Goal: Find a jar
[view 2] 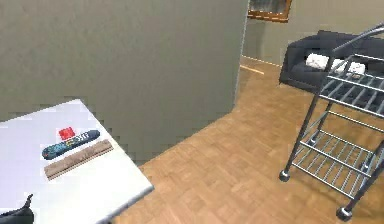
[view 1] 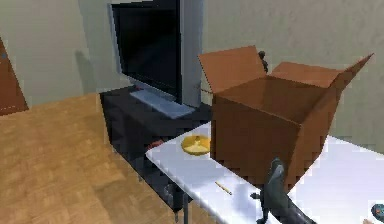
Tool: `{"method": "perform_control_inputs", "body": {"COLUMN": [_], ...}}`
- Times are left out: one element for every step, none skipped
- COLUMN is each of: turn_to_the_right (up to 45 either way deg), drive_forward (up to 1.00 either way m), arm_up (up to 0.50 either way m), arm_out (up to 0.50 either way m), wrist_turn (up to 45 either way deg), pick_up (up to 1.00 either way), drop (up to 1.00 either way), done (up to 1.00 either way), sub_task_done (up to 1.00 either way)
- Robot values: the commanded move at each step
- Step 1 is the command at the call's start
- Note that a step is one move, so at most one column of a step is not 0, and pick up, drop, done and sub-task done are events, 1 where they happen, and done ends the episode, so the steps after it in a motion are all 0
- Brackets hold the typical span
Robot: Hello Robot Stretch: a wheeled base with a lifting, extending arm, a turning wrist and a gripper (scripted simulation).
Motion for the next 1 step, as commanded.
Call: {"method": "perform_control_inputs", "body": {"turn_to_the_right": [0.0], "drive_forward": [0.0], "arm_up": [0.0], "arm_out": [0.0], "wrist_turn": [0.0], "pick_up": [0.0], "drop": [0.0], "done": [1.0], "sub_task_done": [0.0]}}
